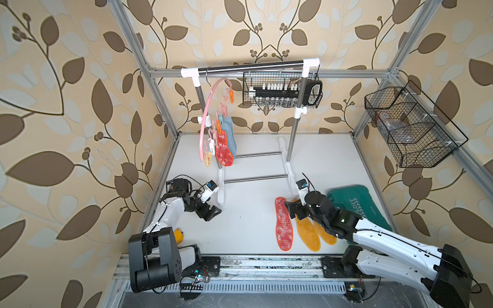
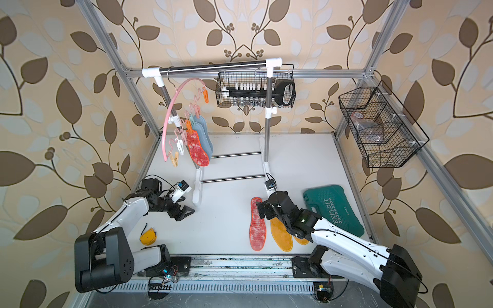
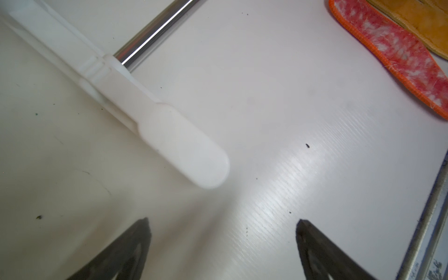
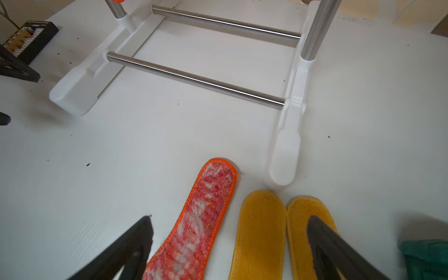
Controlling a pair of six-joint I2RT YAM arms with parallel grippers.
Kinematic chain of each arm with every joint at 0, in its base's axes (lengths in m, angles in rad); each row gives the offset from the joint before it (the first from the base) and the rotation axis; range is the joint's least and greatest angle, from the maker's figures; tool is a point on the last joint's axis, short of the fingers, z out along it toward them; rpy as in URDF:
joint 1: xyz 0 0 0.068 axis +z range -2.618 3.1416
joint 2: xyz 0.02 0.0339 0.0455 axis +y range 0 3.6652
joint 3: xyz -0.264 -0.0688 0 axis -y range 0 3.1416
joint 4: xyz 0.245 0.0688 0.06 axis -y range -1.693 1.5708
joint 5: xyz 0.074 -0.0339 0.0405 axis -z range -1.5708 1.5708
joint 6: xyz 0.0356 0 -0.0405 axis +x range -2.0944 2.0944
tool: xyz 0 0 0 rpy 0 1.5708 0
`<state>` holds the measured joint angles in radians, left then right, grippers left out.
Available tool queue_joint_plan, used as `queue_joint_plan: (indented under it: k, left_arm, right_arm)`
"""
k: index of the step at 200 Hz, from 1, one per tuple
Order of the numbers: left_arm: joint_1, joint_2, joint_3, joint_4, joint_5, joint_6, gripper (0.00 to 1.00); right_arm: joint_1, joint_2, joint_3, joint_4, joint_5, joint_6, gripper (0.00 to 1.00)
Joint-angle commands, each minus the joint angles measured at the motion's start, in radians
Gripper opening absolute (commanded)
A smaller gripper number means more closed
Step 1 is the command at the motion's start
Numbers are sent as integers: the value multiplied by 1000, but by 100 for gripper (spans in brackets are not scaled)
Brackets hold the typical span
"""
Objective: Take the shoe insoles off the hanger
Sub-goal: Remove the insole from the hanger.
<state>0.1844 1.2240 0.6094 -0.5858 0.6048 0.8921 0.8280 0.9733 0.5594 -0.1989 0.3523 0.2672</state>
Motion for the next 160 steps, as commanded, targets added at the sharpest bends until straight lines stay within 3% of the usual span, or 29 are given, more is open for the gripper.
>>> queue_joint_plan:
  k: [1, 37, 60, 80, 122, 160]
  left_arm:
    - [13, -26, 0, -28, 30, 18, 97]
    - [20, -61, -3, -44, 51, 27, 97]
    - [22, -88, -17, -39, 59, 37, 97]
    - [24, -96, -14, -45, 64, 37, 97]
    - [24, -103, -17, -47, 65, 36, 97]
    - [25, -110, -20, -49, 68, 39, 97]
  right_arm:
    - [-5, 17, 5, 64, 84, -82, 98]
    - [-6, 69, -32, 108, 188, -54, 98]
    - [-9, 65, -92, 122, 394, 94, 98]
    - [-8, 37, -177, 224, 378, 89, 98]
    - [-8, -22, -141, 234, 291, 32, 98]
    - [-7, -61, -51, 207, 383, 4, 98]
